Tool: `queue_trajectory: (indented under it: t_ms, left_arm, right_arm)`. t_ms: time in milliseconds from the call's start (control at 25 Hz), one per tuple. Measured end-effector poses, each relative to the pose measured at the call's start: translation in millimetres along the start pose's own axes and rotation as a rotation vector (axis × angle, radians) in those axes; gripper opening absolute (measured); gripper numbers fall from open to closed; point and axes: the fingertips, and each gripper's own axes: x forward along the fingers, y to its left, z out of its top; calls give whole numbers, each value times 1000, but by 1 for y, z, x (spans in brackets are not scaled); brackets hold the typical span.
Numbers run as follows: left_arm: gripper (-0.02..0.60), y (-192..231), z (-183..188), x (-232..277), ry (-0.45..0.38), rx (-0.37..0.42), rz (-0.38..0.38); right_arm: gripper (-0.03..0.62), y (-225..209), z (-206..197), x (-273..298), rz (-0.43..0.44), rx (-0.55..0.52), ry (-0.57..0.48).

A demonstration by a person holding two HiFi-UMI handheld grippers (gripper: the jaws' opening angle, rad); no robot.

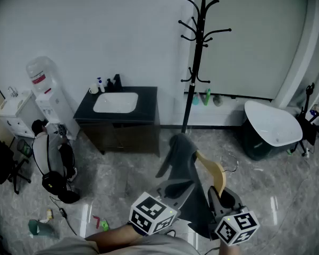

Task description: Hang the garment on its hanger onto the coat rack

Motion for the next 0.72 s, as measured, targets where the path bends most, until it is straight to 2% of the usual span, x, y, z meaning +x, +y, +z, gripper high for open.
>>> queue_trajectory:
  t_ms: [720]
  left_arm:
    - [6,-13,-2,-9,3,15,25]
  right_arm:
    - [61,3,3,-8,26,-1,0]
